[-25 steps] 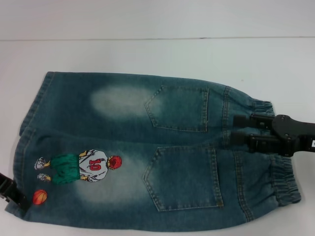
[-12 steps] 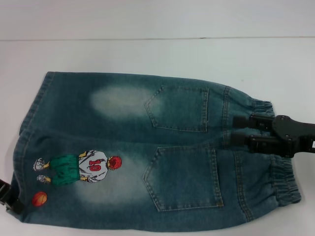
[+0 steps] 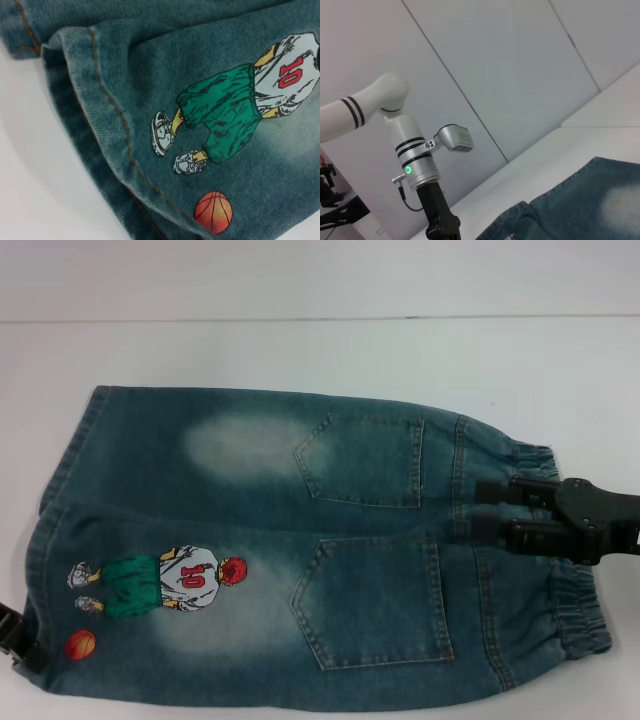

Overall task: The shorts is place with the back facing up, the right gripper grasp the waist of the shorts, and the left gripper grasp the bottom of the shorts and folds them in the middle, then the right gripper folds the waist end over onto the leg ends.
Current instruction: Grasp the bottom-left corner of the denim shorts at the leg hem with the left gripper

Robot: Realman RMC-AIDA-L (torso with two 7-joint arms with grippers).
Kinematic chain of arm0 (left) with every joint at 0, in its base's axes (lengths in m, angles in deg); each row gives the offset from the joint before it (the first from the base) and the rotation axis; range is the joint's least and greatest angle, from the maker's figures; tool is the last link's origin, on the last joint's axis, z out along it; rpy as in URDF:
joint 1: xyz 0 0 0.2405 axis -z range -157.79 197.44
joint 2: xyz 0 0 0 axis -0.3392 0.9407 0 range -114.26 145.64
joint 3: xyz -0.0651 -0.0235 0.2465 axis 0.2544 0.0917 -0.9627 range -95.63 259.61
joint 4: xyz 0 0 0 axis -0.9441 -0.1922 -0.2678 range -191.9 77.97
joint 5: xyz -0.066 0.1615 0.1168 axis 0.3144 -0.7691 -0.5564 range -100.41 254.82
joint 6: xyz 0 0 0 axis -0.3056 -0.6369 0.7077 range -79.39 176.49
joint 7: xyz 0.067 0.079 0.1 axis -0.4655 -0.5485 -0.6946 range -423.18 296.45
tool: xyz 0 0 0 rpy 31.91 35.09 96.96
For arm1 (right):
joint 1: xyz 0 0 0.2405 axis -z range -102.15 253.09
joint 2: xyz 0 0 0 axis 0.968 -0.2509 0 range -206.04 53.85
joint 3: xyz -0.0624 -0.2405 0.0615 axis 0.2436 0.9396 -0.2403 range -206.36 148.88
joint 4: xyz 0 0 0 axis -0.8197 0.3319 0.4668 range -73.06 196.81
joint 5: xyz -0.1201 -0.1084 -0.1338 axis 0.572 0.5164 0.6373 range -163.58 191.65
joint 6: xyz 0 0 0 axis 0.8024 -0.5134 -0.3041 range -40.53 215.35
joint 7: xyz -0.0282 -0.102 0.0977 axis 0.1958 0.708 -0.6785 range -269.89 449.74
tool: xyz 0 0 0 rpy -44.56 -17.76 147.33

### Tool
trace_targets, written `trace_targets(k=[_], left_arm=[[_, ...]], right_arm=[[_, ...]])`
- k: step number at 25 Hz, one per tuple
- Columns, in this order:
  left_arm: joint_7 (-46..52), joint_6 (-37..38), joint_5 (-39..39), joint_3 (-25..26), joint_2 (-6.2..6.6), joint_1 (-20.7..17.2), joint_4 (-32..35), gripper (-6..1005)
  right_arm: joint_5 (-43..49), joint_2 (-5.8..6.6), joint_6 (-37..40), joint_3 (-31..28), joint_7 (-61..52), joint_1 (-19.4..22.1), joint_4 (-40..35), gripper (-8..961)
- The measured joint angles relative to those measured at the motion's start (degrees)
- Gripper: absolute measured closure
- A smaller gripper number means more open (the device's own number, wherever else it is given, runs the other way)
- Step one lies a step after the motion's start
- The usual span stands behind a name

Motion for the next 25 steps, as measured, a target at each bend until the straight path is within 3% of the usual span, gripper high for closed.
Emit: trace_targets(k=[10,25], left_arm=[[0.0,-0.2,0.2,0.0,-0.39,0.1,0.3,948],[0.2,-1.2,0.5,0.7,-0.97,0.5,1.0,947]], right_arm=[[0.0,0.18,-0.4,-2.0,-0.3,3.2,0.0,217],[0.3,0.65,0.8,-4.5,-0.5,13.6,0.0,228]])
